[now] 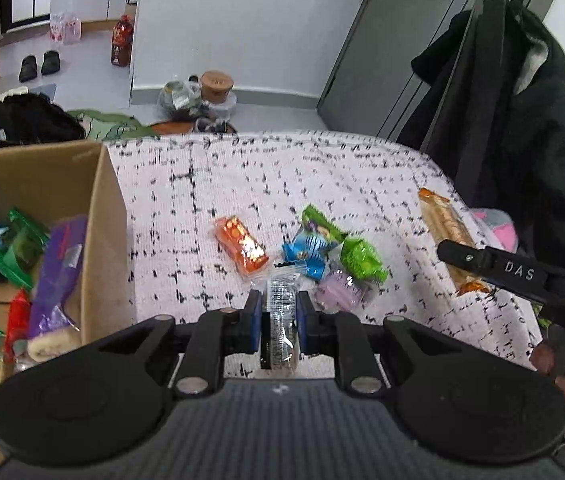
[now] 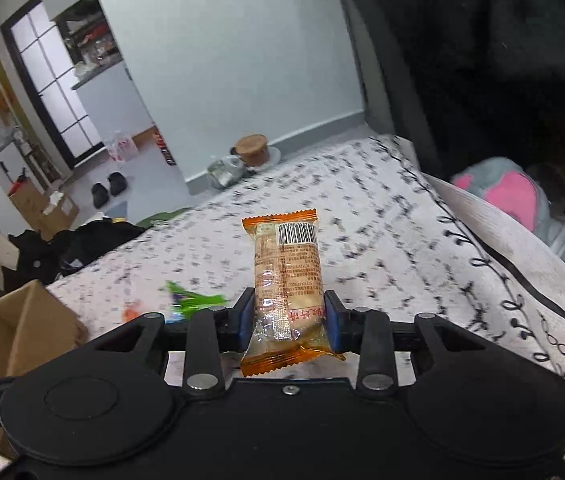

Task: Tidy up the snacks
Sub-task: 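Carry both packs over the cardboard box and open both tools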

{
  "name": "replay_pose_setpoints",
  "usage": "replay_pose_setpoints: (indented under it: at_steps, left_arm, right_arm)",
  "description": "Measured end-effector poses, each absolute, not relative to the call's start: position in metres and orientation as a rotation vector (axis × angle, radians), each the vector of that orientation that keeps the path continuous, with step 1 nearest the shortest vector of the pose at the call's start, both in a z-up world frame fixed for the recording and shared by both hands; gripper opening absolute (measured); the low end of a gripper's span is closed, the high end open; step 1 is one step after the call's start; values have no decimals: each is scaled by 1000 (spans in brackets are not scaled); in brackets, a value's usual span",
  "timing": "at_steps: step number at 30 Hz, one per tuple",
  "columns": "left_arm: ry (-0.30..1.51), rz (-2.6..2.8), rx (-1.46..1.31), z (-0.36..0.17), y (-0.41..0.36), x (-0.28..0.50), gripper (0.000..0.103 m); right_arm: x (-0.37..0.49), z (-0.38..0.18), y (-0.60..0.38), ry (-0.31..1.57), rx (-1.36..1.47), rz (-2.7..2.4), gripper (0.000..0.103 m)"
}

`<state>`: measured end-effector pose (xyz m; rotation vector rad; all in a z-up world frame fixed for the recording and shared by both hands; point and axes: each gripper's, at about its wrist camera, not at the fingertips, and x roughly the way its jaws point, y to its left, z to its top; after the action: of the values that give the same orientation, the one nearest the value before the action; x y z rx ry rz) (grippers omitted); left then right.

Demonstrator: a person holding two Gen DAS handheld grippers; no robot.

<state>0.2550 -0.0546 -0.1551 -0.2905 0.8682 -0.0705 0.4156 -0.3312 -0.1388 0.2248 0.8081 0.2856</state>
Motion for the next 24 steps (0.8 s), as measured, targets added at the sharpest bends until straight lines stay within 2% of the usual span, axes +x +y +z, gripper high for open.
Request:
replay_pose_setpoints:
  at_steps: [24]
  left_arm:
    - [720,4,-358,-111,5,220,16]
  right_arm:
    - [380,-96,-273,729,222,340,34]
